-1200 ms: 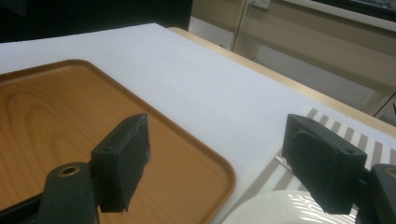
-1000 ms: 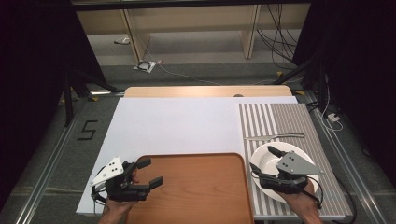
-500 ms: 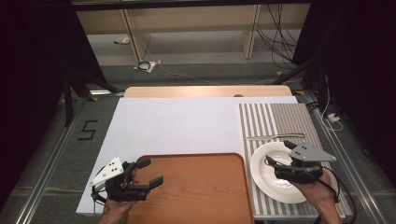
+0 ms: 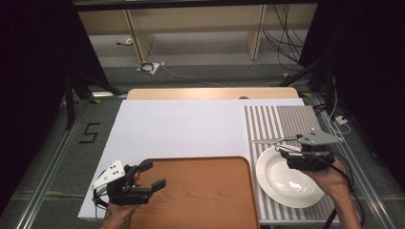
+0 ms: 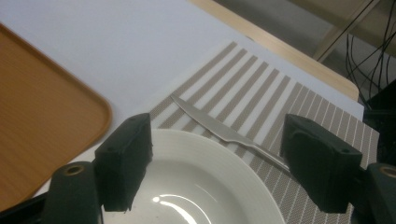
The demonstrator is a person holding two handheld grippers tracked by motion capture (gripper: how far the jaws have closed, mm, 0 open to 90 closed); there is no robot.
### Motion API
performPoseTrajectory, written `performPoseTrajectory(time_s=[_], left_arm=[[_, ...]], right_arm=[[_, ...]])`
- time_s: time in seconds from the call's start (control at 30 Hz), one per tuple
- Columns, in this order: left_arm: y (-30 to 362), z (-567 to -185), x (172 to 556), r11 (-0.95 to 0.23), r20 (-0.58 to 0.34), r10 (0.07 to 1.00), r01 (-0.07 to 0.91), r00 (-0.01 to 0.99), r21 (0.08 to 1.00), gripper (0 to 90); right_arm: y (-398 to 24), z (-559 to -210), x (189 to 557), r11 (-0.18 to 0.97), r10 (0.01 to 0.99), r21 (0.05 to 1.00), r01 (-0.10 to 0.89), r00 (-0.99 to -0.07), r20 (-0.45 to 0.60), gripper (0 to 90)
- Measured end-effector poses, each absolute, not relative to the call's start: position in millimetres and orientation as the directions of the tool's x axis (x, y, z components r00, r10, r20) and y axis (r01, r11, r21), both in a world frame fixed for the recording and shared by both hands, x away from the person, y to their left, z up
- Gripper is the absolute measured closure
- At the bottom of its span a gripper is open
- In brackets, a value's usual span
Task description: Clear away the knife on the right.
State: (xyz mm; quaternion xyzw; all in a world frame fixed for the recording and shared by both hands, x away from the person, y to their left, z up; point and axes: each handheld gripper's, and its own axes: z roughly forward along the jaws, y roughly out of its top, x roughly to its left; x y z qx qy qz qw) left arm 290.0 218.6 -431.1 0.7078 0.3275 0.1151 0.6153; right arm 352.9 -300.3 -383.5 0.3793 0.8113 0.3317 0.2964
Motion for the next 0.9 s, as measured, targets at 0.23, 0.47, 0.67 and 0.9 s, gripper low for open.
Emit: performPoseTrajectory(time_s=[0.23, 0.47, 0.67, 0.9], left_arm=[[218.2, -431.5, 290.5, -0.029, -0.241, 0.606, 0.324, 0.758, 0.946, 15.9], [218.1, -431.5, 290.5, -0.035, -0.237, 0.604, 0.323, 0.761, 0.946, 15.9], [217.8, -431.6, 290.7, -0.032, -0.239, 0.605, 0.324, 0.760, 0.946, 15.9], [217.9, -431.8, 290.8, -0.029, -0.244, 0.603, 0.327, 0.759, 0.945, 15.9]], right_arm=[[-313.2, -384.2, 388.5, 0.528, 0.815, 0.672, 0.519, -0.532, -0.230, 28.2], [-326.3, -386.5, 420.1, 0.507, 0.839, 0.620, 0.599, -0.507, -0.196, 30.0], [-329.9, -397.3, 447.4, 0.531, 0.831, 0.536, 0.656, -0.527, -0.179, 33.2], [-334.0, -409.3, 474.8, 0.551, 0.823, 0.451, 0.702, -0.548, -0.152, 36.9]])
